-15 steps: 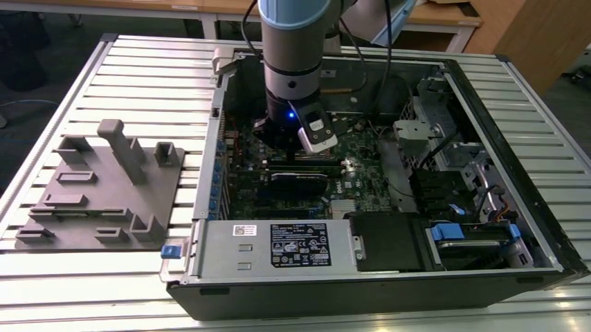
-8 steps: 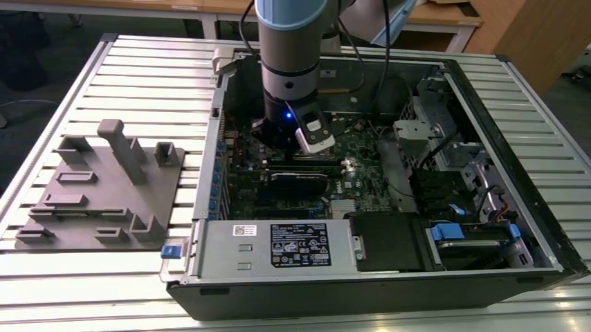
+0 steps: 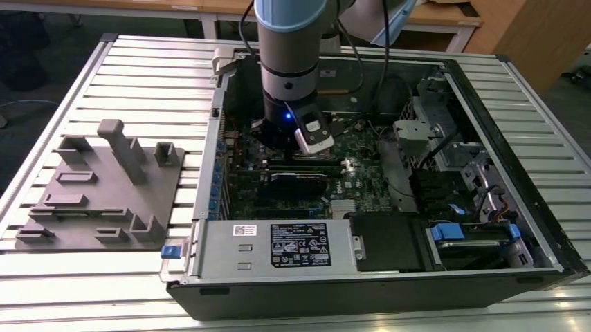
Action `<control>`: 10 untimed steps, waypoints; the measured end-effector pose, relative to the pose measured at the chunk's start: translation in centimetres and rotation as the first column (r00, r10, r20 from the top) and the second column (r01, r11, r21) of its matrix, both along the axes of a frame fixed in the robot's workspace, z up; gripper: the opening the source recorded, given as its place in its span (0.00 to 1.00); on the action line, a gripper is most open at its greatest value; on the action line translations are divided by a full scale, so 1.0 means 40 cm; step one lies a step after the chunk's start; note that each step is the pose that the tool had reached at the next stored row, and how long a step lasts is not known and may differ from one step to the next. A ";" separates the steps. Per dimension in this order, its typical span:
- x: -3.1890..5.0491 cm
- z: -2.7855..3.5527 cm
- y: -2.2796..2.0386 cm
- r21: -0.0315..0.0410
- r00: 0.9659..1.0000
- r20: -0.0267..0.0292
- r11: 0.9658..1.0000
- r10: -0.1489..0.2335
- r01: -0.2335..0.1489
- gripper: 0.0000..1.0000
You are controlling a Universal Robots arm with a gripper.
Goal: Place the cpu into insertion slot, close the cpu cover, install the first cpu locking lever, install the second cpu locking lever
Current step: 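Install the second cpu locking lever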
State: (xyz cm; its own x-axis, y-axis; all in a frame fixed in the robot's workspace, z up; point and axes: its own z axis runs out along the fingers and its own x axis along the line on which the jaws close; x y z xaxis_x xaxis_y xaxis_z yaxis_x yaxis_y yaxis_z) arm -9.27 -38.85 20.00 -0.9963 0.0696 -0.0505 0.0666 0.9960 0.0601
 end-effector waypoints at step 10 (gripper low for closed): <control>-0.001 -0.003 0.000 0.020 1.000 0.000 1.000 0.000 0.000 0.10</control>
State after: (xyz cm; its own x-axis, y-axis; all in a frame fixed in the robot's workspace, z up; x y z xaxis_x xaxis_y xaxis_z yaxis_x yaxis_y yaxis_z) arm -9.31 -38.85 19.87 -0.9963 0.0706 -0.0492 0.0666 0.9946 0.0802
